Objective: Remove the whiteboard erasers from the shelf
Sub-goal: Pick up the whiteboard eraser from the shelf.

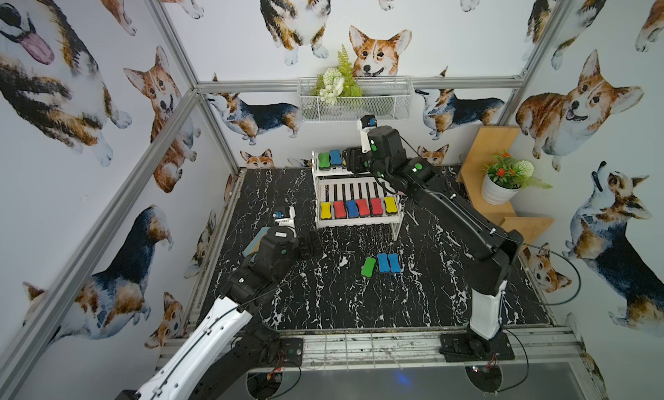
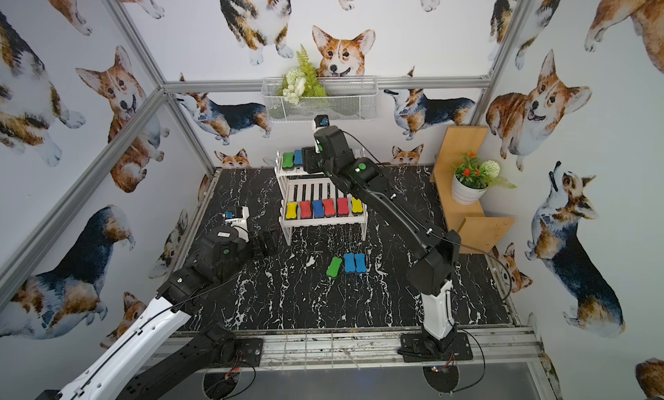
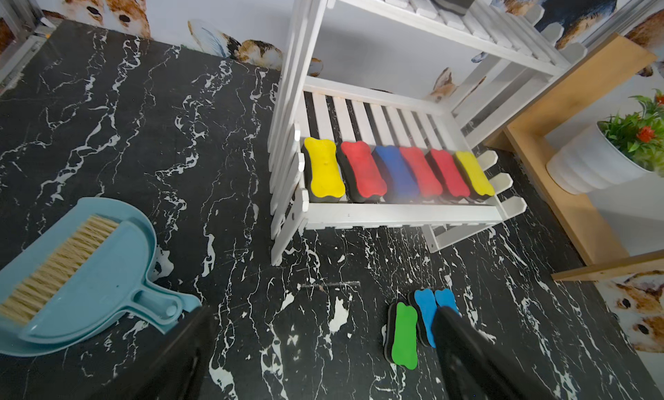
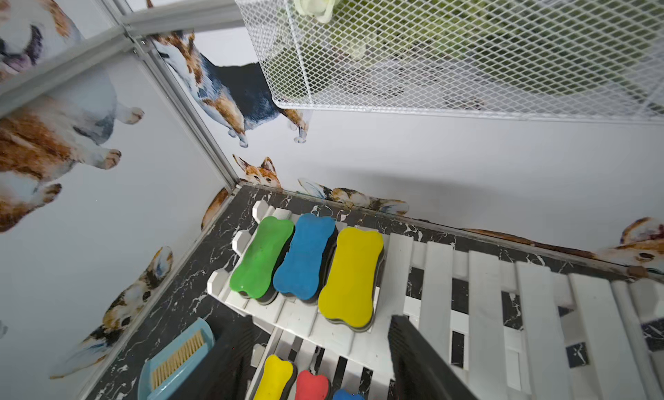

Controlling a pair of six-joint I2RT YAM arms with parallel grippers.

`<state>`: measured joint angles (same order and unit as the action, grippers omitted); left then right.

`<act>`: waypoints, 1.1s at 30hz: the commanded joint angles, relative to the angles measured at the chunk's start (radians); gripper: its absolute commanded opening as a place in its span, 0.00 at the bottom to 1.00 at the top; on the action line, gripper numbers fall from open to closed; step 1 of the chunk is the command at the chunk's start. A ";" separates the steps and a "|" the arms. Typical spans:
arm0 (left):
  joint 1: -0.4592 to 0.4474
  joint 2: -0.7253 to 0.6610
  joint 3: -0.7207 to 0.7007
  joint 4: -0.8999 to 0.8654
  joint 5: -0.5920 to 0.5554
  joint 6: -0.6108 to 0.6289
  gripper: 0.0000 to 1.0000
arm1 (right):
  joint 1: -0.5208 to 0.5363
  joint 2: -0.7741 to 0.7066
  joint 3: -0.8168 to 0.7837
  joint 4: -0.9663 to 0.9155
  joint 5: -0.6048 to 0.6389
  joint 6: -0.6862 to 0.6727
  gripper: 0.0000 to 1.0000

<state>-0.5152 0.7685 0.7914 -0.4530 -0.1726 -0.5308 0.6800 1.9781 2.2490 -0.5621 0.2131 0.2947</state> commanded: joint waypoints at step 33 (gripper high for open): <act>0.058 -0.018 -0.023 0.004 0.068 0.031 0.99 | -0.055 0.067 -0.038 -0.151 0.039 -0.063 0.54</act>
<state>-0.4622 0.7536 0.7731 -0.4530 -0.1146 -0.5087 0.6258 2.0598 2.2387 -0.6445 0.2359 0.2493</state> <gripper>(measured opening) 0.993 0.540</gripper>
